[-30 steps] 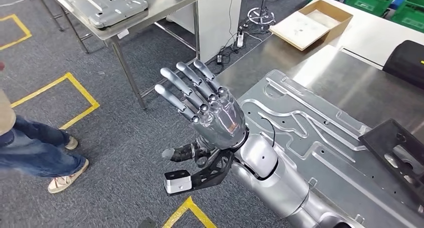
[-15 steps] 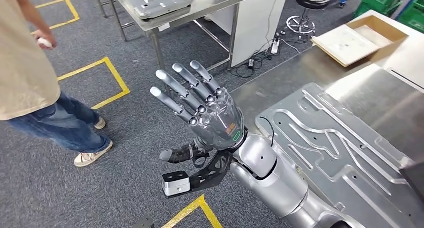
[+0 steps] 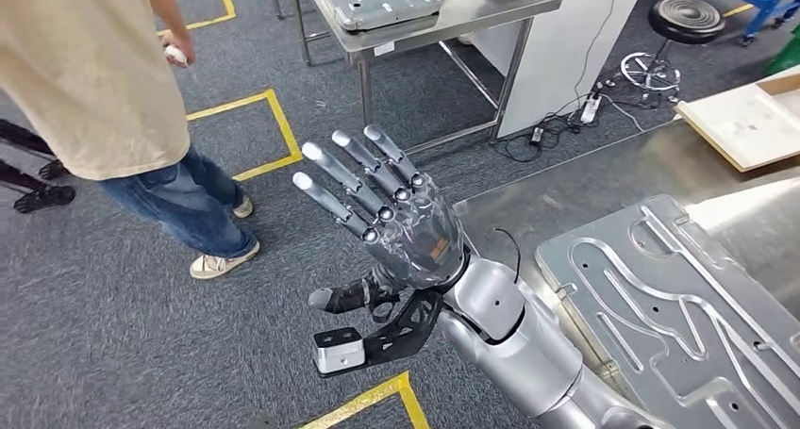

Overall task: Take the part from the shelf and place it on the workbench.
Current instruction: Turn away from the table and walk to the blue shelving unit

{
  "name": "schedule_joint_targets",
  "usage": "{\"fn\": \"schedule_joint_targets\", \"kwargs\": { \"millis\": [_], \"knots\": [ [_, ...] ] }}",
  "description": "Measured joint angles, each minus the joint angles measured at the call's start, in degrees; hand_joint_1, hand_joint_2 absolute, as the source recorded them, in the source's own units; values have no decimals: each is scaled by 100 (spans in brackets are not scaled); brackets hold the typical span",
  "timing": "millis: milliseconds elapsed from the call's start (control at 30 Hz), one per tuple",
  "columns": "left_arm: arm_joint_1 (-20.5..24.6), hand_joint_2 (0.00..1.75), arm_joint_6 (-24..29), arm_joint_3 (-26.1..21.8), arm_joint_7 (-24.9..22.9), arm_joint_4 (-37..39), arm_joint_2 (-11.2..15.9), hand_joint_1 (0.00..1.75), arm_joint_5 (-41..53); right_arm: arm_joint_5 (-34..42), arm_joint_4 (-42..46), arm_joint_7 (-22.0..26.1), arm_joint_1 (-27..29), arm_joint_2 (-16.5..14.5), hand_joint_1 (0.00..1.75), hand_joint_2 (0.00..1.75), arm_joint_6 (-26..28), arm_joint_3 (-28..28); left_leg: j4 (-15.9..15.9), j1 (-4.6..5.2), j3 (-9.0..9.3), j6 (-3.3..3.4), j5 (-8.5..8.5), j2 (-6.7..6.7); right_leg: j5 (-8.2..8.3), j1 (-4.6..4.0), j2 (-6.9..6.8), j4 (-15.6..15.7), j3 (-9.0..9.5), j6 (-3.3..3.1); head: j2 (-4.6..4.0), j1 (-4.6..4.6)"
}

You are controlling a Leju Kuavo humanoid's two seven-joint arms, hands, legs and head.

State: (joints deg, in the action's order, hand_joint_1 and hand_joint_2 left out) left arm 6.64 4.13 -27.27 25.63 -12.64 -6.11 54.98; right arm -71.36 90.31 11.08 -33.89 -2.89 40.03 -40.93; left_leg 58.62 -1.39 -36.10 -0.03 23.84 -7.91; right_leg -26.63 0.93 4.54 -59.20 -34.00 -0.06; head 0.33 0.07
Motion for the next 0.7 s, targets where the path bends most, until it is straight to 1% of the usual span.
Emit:
{"fn": "schedule_joint_targets", "kwargs": {
  "millis": [33,67,100,133,167,200,233,267,300,333,367,400,433,467,500,533,567,600,633,667,700],
  "knots": [
    [-24,0,-14,-9,12,1,5,0,-11,-1,-14,-1,-2,-28,0,0,-1,1,31,9,-15,-34,18,93,9,9,-76,32,29,-28,0,-5],
    [-37,0,-25,-14,27,1,9,0,-22,2,-27,-1,-6,-58,0,0,0,1,141,20,-64,-62,84,250,20,22,-161,66,61,-58,0,-13],
    [-38,0,-32,-16,44,1,14,0,-29,4,-39,-2,-8,-84,0,0,1,1,362,32,-166,-82,211,444,26,34,-254,96,87,-88,0,-21],
    [-30,0,-37,-16,57,1,10,0,-33,5,-53,-2,-5,-103,0,0,1,1,686,39,-320,-102,382,627,21,23,-350,106,104,-109,0,-28],
    [-19,0,-37,-16,63,1,10,0,-33,7,-66,-2,-1,-109,0,0,2,1,1064,30,-507,-121,560,700,13,14,-447,105,107,-123,0,-32],
    [-17,0,-38,-17,66,1,10,0,-34,7,-81,-2,5,-112,0,0,2,1,1386,22,-665,-137,681,731,5,5,-542,102,107,-129,0,-32],
    [-25,0,-38,-17,66,1,10,0,-34,7,-97,-2,10,-114,0,0,2,1,1549,15,-743,-148,705,746,-5,0,-632,98,108,-130,0,-32],
    [-38,0,-39,-19,66,1,11,0,-33,7,-111,-2,11,-118,0,0,2,1,1493,11,-704,-153,622,762,-17,-2,-714,91,112,-125,0,-33],
    [-48,0,-39,-20,66,1,13,0,-32,7,-123,-2,9,-124,0,0,2,1,1221,10,-551,-149,456,797,-33,-2,-788,81,119,-114,0,-33],
    [-51,0,-39,-20,67,1,15,0,-29,7,-133,-2,6,-134,0,0,2,1,813,17,-328,-134,274,902,-52,-7,-854,68,129,-98,0,-33],
    [-43,0,-39,-21,68,0,17,0,-27,7,-141,-3,1,-146,0,0,2,2,441,44,-122,-107,152,1018,-75,-26,-916,54,136,-75,0,-33],
    [-31,0,-38,-21,73,0,19,0,-25,7,-149,-3,-5,-157,0,0,2,2,177,67,16,-67,82,1109,-93,-45,-971,44,143,-51,0,-31],
    [-23,0,-35,-22,80,0,19,0,-25,10,-157,-3,-11,-167,0,0,2,2,40,90,79,-27,69,1164,-107,-66,-1021,41,151,-27,0,-29],
    [-20,0,-32,-24,90,0,19,0,-28,18,-169,-3,-16,-174,0,0,2,2,21,111,78,11,81,1129,-113,-82,-1072,47,161,-4,0,-28],
    [-24,0,-29,-29,102,0,19,0,-32,27,-186,-3,-22,-185,0,0,2,1,9,104,71,48,70,1064,-119,-84,-1122,55,178,18,0,-27],
    [-29,0,-28,-35,115,0,17,0,-35,36,-204,-3,-29,-200,0,0,2,0,-11,95,78,80,57,1005,-144,-73,-1101,41,190,49,0,-27],
    [-26,0,-27,-41,127,0,15,0,-37,42,-225,-4,-38,-216,0,0,2,-2,-31,84,89,115,43,946,-208,-56,-1006,-30,171,77,0,-27],
    [-9,0,-22,-46,139,-1,13,0,-37,46,-248,-4,-44,-230,0,0,3,-3,-51,70,98,150,27,892,-327,-38,-862,-206,99,101,0,-26],
    [16,0,-17,-47,146,-1,9,0,-38,48,-278,-5,-42,-235,0,0,3,-4,-61,63,102,179,15,836,-490,-22,-689,-499,-38,117,0,-26],
    [43,0,-10,-49,151,-1,4,0,-39,50,-318,-5,-30,-234,0,0,4,-4,-61,65,98,199,11,774,-662,-19,-567,-865,-223,120,0,-25],
    [63,0,-4,-51,157,-1,-1,0,-40,52,-364,1,-5,-228,0,0,4,-3,-59,69,94,211,10,707,-794,-20,-508,-1225,-413,122,0,-25]
  ]
}}
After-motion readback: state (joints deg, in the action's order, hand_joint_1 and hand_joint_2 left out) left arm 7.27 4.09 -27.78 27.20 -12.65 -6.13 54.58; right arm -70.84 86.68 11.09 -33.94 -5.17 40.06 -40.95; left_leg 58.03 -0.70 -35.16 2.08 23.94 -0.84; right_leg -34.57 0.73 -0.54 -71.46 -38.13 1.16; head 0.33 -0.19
